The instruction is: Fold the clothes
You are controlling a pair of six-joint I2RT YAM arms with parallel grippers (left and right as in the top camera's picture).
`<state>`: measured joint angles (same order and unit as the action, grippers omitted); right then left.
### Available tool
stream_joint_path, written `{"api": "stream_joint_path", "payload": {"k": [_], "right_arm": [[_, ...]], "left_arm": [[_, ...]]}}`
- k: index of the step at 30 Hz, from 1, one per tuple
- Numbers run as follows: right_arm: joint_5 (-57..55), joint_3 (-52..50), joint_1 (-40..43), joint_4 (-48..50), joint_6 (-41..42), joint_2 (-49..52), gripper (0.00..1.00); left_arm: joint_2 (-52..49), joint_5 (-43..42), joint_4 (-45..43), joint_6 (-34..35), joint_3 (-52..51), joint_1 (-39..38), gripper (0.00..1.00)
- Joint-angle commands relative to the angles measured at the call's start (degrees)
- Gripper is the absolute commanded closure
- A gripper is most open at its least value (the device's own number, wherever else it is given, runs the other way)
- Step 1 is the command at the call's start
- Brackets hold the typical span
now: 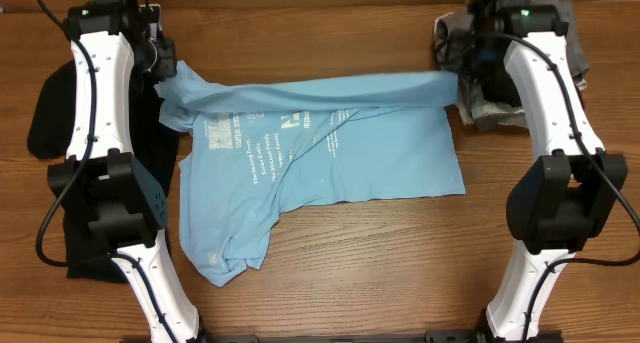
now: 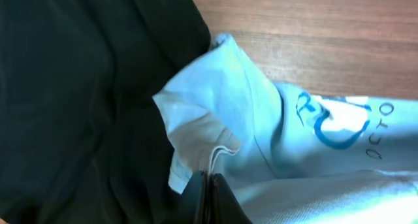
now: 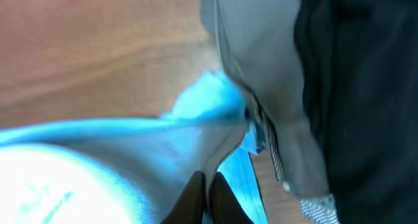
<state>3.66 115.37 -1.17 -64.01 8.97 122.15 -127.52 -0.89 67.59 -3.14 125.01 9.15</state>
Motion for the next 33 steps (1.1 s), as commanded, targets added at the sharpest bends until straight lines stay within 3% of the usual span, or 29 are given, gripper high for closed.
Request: {"api": "stream_joint_path", "payload": {"k": [1,16,24,33], "right_arm": [[0.11,-3.98,0.11,-0.09,0.22,-0.50,0.96],[-0.13,-10.45,1.36,-0.63,0.17,-0.50,0.96],[-0.07,-10.23,1.57,-3.02,0.17,-1.33,0.96],[0.90,-8.81,1.75,-5.64,0.04,-8.72,0.96]], "left_arm": [[0.44,-0.66,1.11,0.55,-1.86,0.09,0.96],[0.42,-0.66,-3.32,0.31,-17.07,-0.46,0.96],[0.59,-0.42,-2.64,-0.74,-16.76,-0.37,0.96],[0.59,0.09,3.96,-1.40,-9.42,-0.39,0.96]]}}
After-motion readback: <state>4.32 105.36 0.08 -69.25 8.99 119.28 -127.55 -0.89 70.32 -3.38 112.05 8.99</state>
